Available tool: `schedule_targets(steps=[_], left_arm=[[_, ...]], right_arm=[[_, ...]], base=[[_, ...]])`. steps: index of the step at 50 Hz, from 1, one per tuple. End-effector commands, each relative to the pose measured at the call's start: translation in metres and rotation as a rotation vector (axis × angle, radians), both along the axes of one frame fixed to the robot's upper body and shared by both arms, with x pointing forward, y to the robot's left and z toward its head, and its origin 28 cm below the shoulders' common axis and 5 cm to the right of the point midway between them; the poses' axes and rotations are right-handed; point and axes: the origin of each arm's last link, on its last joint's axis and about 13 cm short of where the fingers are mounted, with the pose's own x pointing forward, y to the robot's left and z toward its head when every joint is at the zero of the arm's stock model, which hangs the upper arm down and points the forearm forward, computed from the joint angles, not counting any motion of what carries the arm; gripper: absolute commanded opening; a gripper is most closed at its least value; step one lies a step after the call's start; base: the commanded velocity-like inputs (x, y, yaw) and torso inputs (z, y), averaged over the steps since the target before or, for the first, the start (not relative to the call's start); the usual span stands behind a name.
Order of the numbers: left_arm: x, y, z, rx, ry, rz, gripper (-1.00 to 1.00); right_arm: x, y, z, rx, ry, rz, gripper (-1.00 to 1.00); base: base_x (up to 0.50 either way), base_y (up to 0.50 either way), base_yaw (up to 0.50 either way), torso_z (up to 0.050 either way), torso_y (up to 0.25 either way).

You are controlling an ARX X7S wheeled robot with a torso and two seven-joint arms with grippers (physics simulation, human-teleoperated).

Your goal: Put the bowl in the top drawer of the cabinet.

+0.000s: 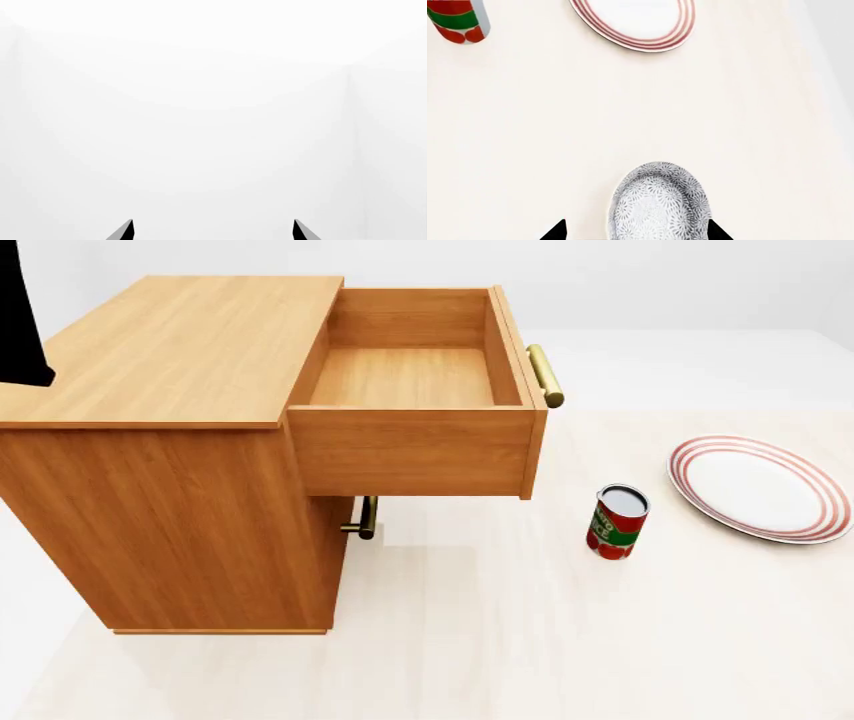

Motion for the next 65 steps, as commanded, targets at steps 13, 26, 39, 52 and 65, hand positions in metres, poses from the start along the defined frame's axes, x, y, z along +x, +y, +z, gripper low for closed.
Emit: schedule_targets(steps=[13, 26, 39, 52, 65], left_arm=[[0.001, -0.001, -0.001, -0.003, -0.001, -0.001, 1.0], [0.001, -0.002, -0.002, -0.008, 0.0, -0.002, 1.0], [0.002, -0.002, -0.003, -0.008, 0.005, -0.001, 1.0], [0.004, -0.002, -0.005, -0.012, 0.012, -0.002, 1.0], [0.003, -0.001, -0.006, -0.016, 0.017, -0.002, 1.0]], right_arm=[[0.014, -0.005, -0.072, 0.001, 0.081, -0.024, 1.0], [0.006, -0.01, -0.107, -0.058, 0.149, -0.026, 1.0], [-0.002, -0.013, -0.126, -0.138, 0.177, -0.028, 1.0], [0.001, -0.011, -0.15, -0.14, 0.208, -0.013, 1.0], [0.012, -0.006, -0.171, -0.188, 0.219, 0.042, 1.0]], base=[[0.0, 0.0, 0.0, 0.0, 0.0], [0.0, 0.0, 0.0, 0.0, 0.0], [0.0, 0.0, 0.0, 0.0, 0.0], [0.0, 0.0, 0.0, 0.0, 0.0], [0.0, 0.0, 0.0, 0.0, 0.0]])
